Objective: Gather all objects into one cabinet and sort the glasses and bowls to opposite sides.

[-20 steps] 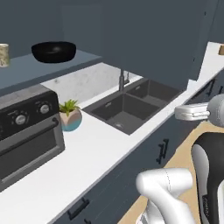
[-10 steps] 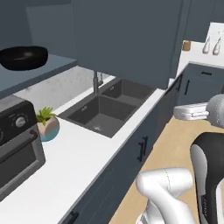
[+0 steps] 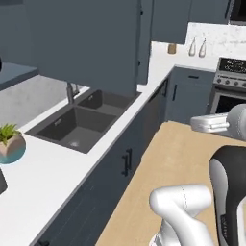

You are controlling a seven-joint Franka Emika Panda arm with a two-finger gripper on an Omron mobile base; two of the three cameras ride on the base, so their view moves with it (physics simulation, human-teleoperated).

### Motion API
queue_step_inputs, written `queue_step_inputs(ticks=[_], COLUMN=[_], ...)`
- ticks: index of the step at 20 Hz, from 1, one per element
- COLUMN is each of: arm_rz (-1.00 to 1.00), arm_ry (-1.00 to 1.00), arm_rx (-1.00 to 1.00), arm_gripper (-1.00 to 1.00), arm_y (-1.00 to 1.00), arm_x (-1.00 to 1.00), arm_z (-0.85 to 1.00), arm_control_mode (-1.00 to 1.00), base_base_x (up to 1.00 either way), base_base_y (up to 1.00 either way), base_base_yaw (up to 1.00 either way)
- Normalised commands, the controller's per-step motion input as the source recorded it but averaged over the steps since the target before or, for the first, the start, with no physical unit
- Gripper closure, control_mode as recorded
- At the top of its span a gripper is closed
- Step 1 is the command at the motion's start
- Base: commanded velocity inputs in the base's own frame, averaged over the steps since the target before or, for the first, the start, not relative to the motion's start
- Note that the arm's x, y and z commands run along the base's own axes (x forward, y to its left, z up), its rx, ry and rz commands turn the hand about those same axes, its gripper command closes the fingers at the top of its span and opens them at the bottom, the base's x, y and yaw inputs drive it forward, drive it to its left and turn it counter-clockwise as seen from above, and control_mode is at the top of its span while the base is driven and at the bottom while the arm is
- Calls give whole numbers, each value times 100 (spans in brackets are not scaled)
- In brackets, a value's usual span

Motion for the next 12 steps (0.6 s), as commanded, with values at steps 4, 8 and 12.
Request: queue_step_inputs(ticks=[4, 8, 12], arm_rz=[0, 0, 0], arm_ry=[0, 0, 0], arm_rx=[0, 0, 0], arm_gripper=[-100, -100, -100], arm_y=[0, 0, 0], arm_x=[0, 0, 0], arm_z=[0, 0, 0], arm_control_mode=[100, 100, 100], base_base_x=[6, 47, 83], base_base_y=[-73, -74, -82], base_base_yaw=[-41, -33, -25])
